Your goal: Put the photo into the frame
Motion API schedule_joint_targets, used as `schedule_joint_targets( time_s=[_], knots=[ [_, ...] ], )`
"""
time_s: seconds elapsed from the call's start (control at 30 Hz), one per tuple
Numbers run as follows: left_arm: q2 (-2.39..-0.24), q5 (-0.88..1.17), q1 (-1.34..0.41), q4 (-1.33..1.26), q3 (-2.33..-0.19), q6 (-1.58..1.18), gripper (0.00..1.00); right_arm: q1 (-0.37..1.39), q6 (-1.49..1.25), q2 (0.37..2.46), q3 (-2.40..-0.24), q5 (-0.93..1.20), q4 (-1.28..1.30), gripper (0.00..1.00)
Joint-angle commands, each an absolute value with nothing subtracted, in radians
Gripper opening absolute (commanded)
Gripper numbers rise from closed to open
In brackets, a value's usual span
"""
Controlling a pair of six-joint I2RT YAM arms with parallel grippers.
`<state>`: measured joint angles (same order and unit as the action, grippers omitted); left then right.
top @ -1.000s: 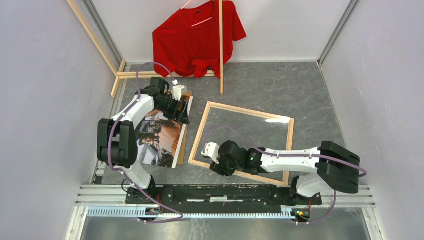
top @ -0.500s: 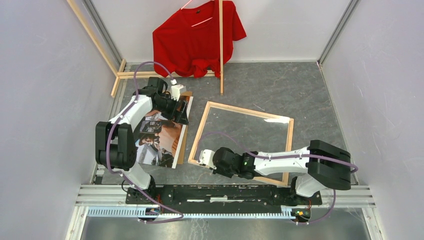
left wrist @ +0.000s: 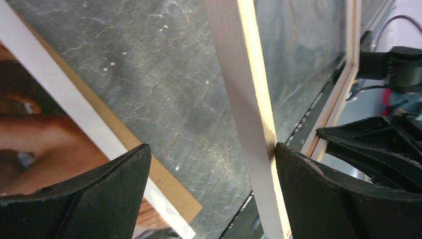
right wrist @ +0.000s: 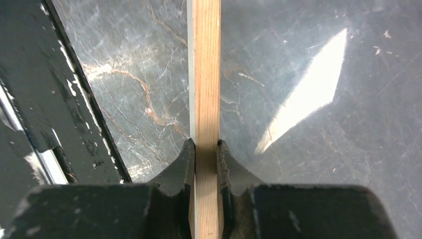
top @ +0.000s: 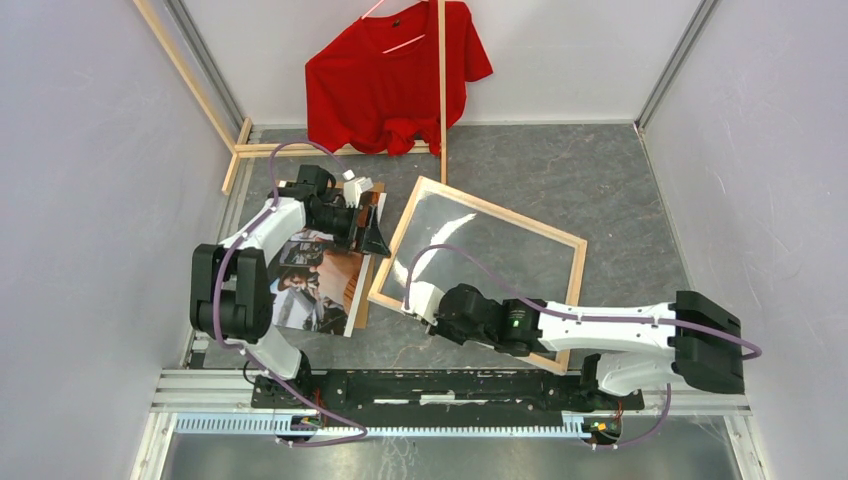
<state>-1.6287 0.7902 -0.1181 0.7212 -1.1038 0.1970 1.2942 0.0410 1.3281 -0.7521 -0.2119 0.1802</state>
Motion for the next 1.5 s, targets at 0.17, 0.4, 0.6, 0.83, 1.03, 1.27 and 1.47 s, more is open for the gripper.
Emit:
schedule_joint_targets(
  time_s=[0.17, 0.4, 0.6, 0.83, 1.03, 1.27, 1.47],
  knots=[
    [-1.685, 1.094, -0.107, 0.649, -1.170, -0.068, 1.00, 1.298, 0.043, 1.260, -0.785, -0.303, 0.071, 0.00],
    [-1.725, 1.151, -0.109, 0.611, -1.138, -0.083, 1.00, 1.297, 0.046, 1.289, -0.801, -0.298, 0.057, 0.00],
    [-1.767, 1.185, -0.113, 0.611, -1.143, -0.085, 0.87, 1.295, 0.058, 1.313, -0.805, -0.303, 0.044, 0.00],
    [-1.770, 1.104, -0.118, 0.553, -1.133, -0.089, 0.80, 1.256, 0.030, 1.308, -0.771, -0.290, 0.041, 0.00],
    [-1.724, 1.005, -0.117, 0.574, -1.152, 0.003, 1.00, 1.179, 0.002, 1.240, -0.683, -0.287, 0.069, 0.00],
    [-1.645, 0.821, -0.115, 0.694, -1.208, 0.206, 1.00, 1.065, -0.069, 1.145, -0.562, -0.316, 0.079, 0.00],
    [-1.621, 0.772, -0.116, 0.719, -1.201, 0.256, 1.00, 0.956, -0.041, 1.164, -0.533, -0.322, 0.061, 0.00]
  ],
)
